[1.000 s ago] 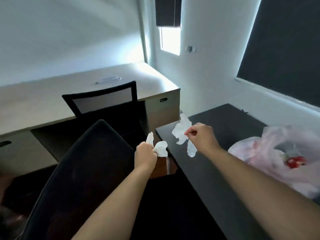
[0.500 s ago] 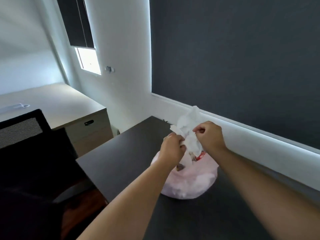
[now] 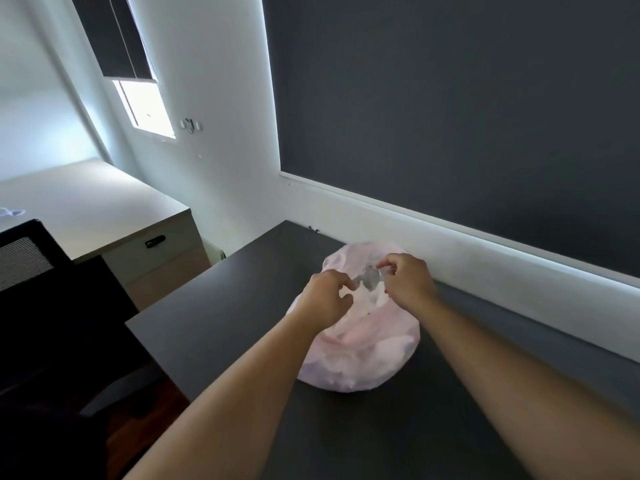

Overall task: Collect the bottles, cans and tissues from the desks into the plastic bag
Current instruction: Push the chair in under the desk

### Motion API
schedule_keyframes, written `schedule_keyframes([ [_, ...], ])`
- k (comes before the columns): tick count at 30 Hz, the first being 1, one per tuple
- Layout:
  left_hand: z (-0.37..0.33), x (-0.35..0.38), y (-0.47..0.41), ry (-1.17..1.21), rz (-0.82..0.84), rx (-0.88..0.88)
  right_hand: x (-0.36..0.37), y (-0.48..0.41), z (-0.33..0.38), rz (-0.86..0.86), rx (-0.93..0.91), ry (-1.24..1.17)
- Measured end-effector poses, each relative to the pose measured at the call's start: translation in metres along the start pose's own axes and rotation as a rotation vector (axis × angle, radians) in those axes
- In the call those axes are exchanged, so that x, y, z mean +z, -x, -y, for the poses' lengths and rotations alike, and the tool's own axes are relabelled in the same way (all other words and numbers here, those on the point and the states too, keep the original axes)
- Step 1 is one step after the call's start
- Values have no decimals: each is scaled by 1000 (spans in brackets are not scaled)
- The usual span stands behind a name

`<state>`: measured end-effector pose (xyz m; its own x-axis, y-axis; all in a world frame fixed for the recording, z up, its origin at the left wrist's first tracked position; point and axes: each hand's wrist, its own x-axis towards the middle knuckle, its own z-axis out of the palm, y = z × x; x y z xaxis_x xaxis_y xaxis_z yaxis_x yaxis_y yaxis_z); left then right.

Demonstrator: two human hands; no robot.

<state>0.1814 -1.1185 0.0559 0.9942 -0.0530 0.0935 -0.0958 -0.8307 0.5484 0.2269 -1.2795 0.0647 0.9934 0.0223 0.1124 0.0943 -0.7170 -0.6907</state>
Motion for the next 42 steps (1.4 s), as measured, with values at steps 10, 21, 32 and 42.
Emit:
schedule_keyframes([
  [10,61,-137,129,-130,-179,-64,54,151,125,96,-213,-191],
  [21,224,-278,403,-521,-190,-498,181,368,283,676,-297,-342],
  [32,269,-264,504,-666,-86,-582,231,479,317,1050,-427,-148],
  [42,251,-249,475,-958,31,-410,225,465,292,1017,-367,-123],
])
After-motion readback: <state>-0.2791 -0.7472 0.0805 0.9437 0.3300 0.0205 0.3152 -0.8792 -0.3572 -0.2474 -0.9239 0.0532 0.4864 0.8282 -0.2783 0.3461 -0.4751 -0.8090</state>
